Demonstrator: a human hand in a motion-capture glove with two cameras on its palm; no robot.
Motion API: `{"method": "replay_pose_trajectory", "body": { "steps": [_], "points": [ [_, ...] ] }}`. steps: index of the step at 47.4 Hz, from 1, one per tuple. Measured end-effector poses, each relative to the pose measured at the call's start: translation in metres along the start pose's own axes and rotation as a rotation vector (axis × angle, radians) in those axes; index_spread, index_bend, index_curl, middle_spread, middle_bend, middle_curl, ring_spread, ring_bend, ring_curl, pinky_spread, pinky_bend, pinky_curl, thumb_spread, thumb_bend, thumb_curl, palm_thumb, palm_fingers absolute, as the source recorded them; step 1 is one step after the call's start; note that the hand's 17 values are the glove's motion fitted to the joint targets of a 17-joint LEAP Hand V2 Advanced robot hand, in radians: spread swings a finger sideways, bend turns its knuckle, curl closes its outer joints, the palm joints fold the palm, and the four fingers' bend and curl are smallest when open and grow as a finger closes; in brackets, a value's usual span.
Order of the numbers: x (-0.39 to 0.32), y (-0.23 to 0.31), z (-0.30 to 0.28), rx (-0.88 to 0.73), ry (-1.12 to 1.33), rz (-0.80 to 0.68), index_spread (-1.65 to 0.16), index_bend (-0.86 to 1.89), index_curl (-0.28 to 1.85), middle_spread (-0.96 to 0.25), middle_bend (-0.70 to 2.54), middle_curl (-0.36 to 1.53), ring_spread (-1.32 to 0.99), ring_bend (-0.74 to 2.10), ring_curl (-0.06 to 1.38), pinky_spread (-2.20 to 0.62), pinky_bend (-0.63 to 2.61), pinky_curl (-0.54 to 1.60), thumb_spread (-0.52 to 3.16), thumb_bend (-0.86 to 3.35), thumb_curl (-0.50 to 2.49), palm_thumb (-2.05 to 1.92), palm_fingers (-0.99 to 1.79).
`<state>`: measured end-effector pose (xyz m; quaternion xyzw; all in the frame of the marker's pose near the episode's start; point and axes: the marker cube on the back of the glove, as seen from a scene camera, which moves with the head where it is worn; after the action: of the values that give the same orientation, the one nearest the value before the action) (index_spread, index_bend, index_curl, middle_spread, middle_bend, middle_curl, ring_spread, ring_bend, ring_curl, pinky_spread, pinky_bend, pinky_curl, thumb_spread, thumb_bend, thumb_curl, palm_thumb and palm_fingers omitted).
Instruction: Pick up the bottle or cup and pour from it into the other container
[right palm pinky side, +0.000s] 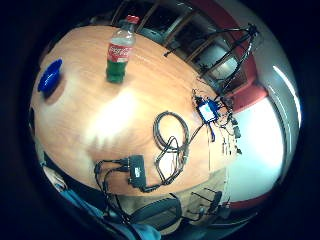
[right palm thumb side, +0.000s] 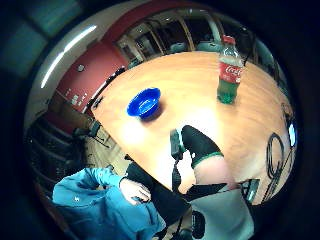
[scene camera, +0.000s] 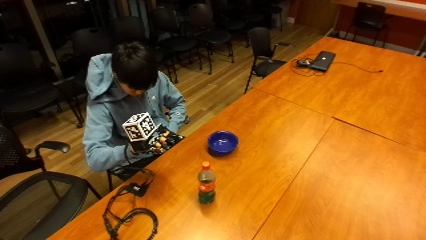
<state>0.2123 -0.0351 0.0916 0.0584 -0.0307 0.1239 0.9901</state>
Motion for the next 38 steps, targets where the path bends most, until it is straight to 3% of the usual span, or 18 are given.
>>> {"method": "replay_pose_trajectory", "body": {
  "steps": [38],
  "points": [
    [0.085,-0.056,0.015,0.073,-0.177,0.110,-0.32,0.12,0.19,0.04,0.21,0.33,0.14,0.46,0.30,0.22,0.68,0.28,1.01,-0.03,0.37,0.54,0.04]
  ]
}}
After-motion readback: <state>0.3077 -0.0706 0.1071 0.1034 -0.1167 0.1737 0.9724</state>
